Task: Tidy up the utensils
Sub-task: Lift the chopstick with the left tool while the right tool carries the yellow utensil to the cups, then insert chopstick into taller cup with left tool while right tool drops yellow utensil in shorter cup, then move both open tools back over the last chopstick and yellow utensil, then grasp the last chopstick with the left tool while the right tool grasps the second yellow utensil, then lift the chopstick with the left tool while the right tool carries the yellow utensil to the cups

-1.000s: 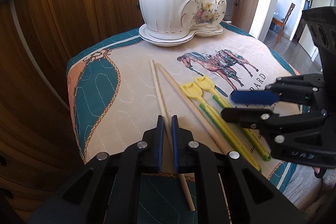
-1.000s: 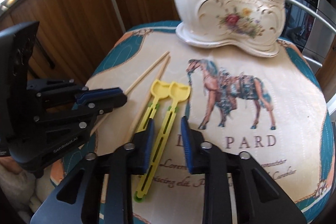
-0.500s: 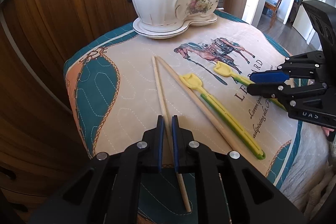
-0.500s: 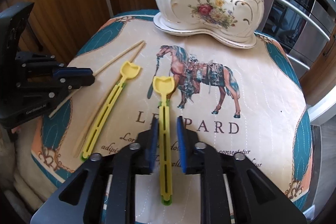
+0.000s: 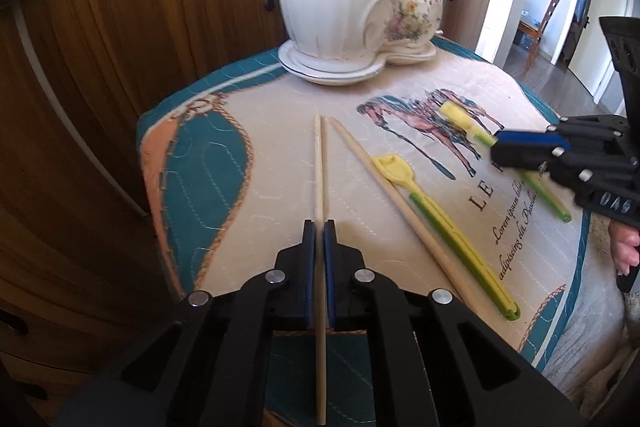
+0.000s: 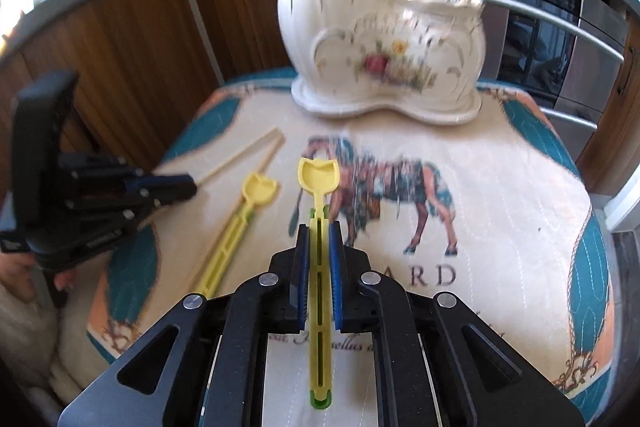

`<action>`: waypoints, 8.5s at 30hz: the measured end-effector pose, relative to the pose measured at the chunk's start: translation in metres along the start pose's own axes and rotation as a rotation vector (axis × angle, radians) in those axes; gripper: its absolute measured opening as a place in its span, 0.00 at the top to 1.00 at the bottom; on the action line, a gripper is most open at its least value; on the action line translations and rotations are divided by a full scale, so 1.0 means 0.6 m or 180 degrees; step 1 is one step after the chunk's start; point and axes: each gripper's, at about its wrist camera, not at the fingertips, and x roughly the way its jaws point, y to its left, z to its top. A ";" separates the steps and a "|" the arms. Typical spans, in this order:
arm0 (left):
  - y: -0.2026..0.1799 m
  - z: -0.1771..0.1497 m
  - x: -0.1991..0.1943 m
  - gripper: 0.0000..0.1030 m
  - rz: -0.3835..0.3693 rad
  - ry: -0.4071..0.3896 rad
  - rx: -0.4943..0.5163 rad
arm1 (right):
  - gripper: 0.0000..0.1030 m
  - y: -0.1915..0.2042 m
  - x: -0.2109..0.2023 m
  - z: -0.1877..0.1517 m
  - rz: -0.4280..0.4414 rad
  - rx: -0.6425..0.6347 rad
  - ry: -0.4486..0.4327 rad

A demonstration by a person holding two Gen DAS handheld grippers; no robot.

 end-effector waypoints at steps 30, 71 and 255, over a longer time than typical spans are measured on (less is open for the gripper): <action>0.018 0.290 -0.106 0.96 -0.0928 -0.2344 -0.0572 | 0.90 -0.147 -0.044 0.251 0.0309 0.0681 -0.1951; -0.044 0.249 -0.035 0.96 -0.0203 -0.2708 0.0287 | 0.90 -0.136 0.021 0.212 -0.0229 0.0256 -0.1850; 0.024 0.251 -0.134 0.94 -0.0627 -0.2188 -0.0388 | 0.90 -0.143 -0.065 0.229 0.0289 0.0632 -0.1974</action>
